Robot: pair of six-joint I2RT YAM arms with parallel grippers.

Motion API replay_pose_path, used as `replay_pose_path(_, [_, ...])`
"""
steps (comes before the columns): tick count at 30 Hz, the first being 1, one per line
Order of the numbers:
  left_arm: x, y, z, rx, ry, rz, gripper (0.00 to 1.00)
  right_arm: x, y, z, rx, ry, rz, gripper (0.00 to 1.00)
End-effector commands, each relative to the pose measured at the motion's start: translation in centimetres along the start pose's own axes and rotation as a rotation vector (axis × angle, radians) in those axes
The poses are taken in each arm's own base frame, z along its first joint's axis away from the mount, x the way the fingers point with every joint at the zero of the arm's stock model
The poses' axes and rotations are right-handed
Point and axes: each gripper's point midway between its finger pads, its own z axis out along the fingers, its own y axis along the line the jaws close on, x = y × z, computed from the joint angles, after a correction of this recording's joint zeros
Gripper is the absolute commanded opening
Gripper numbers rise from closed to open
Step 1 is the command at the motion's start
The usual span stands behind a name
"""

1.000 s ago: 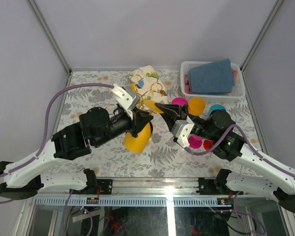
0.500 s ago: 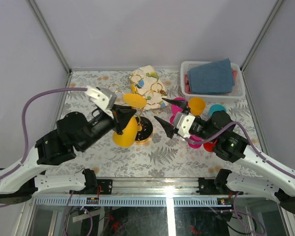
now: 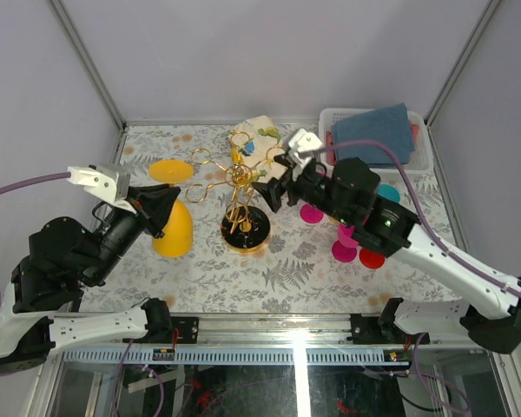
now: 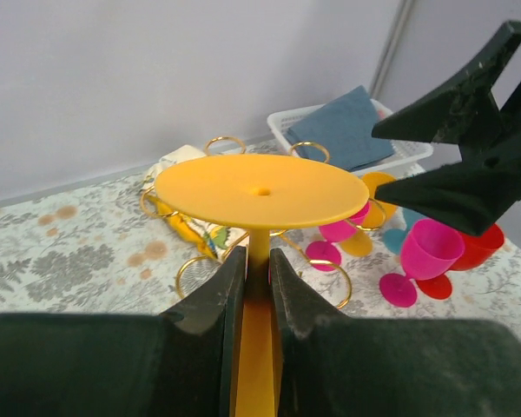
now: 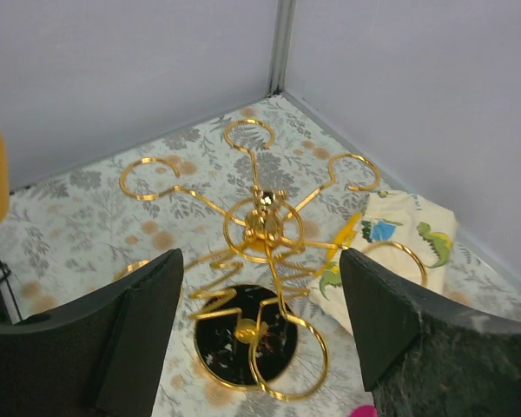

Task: Place the wine glass upside down on the wine glass rack
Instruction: Turn the wine glass upside down at the wine rack.

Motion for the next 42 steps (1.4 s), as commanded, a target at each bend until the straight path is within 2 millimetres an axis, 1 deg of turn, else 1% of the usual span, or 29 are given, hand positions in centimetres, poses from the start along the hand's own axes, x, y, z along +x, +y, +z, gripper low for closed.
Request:
replay_pose_path(1, [0.5,1.9,-0.5,-0.086,0.011,0.027,0.0,-1.9,0.8,3.0,-0.001,0.036,0.193,0.82])
replay_pose_path(4, [0.5,2.1,-0.7,-0.087,0.01,0.025,0.0,-1.2,0.9,5.3,0.013,0.078,0.212,0.84])
replay_pose_path(7, [0.6,2.1,-0.8,-0.083,0.008,0.02,0.0,-0.5,0.8,7.3,0.032,0.12,0.214,0.84])
replay_pose_path(8, [0.6,2.1,-0.8,-0.082,0.008,0.019,0.0,-0.2,0.8,7.8,0.036,0.132,0.212,0.84])
replay_pose_path(9, [0.6,2.1,-0.8,-0.08,0.008,0.017,0.0,0.6,0.9,8.4,0.039,0.151,0.209,0.84])
replay_pose_path(11, [0.7,2.0,-0.8,-0.073,0.009,0.017,0.0,0.5,0.7,9.1,0.05,0.15,0.204,0.83])
replay_pose_path(14, [0.9,1.9,-0.7,-0.07,0.012,0.021,0.0,1.3,0.8,10.0,0.052,0.161,0.197,0.81])
replay_pose_path(17, [1.1,1.8,-0.6,-0.071,0.012,0.028,0.0,2.2,0.9,10.7,0.049,0.176,0.188,0.77])
replay_pose_path(21, [1.3,1.7,-0.3,-0.076,0.017,0.037,0.0,3.2,1.0,11.3,0.05,0.192,0.176,0.66])
replay_pose_path(26, [1.9,1.5,-0.1,-0.075,0.029,0.04,0.0,4.9,0.9,11.6,0.066,0.231,0.154,0.58])
replay_pose_path(31, [2.2,1.4,-0.1,-0.07,0.033,0.037,0.0,5.5,0.5,11.8,0.088,0.243,0.134,0.48])
replay_pose_path(32, [2.1,1.4,-0.1,-0.07,0.033,0.038,0.0,6.0,0.5,11.8,0.09,0.252,0.131,0.45])
replay_pose_path(33, [2.2,1.5,-0.1,-0.072,0.033,0.037,0.0,6.5,0.5,11.8,0.094,0.263,0.127,0.42])
replay_pose_path(37, [2.2,1.6,-0.2,-0.075,0.031,0.036,0.0,6.5,0.3,11.9,0.1,0.255,0.114,0.29])
replay_pose_path(38, [2.2,1.6,-0.1,-0.075,0.031,0.035,0.0,6.5,0.2,11.9,0.103,0.253,0.108,0.24])
replay_pose_path(40, [2.3,1.5,-0.1,-0.072,0.031,0.034,0.0,6.2,0.0,12.0,0.108,0.246,0.099,0.11])
replay_pose_path(42, [2.4,1.4,0.0,-0.071,0.033,0.033,0.0,5.9,-0.2,12.0,0.115,0.234,0.09,0.02])
